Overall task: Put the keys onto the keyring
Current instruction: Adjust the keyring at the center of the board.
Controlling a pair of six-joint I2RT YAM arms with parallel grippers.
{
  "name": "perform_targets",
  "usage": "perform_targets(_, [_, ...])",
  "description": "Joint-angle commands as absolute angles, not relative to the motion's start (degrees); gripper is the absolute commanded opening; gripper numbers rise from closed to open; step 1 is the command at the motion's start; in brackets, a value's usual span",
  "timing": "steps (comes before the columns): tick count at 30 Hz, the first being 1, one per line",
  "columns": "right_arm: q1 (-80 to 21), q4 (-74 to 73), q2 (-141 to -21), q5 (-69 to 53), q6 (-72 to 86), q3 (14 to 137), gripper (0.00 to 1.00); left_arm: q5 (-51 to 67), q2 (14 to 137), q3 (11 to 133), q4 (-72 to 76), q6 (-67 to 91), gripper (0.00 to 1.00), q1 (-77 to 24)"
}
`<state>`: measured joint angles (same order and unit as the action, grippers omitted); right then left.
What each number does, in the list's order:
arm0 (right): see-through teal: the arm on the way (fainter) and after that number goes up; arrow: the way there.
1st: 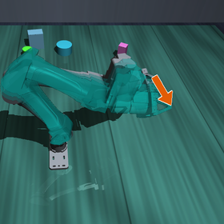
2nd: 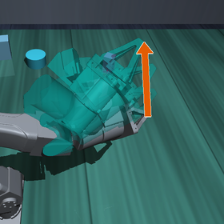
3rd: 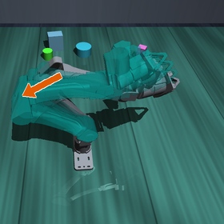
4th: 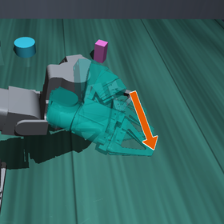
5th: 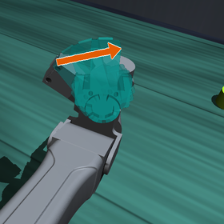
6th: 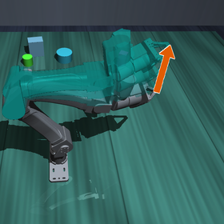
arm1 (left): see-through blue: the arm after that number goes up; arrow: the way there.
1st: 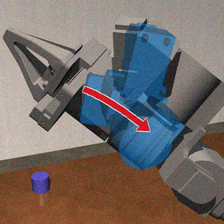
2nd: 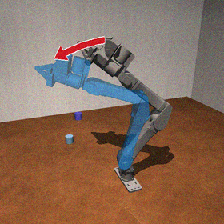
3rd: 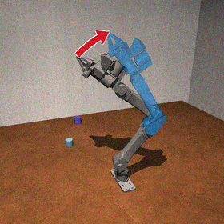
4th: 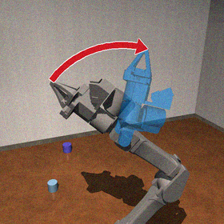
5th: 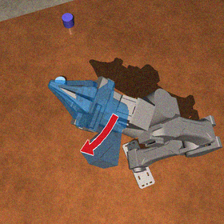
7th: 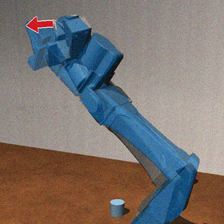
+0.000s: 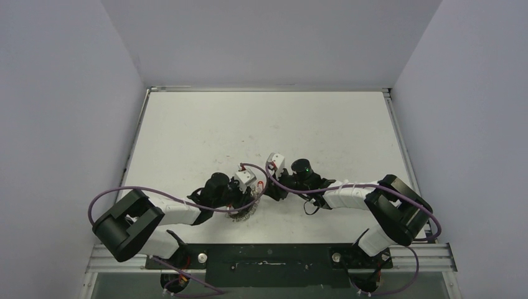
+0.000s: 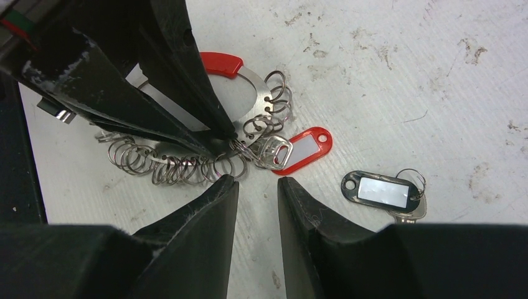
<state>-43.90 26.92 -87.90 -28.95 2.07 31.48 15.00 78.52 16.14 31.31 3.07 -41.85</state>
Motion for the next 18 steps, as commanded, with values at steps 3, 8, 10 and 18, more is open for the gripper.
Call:
perform_targets(3, [-43.5,29.5,-87.4,-29.0,1.9,32.7,0.31,15.9,82.0,19.6,35.0,0.3,0.09,-41.8])
perform_targets(8, [-43.4,28.6,-86.7,-29.1,1.5,32.2,0.30,17.8,81.0,19.4,34.3,-1.8,0.00,-42.1])
perform_targets(10, [-43.4,28.0,-86.1,-29.0,1.3,32.0,0.30,18.4,79.4,19.0,33.5,-2.4,0.00,-42.6])
perform_targets(18, [-43.3,23.9,-82.3,-28.8,0.4,30.9,0.30,20.8,71.0,17.0,26.6,-3.6,0.00,-47.0])
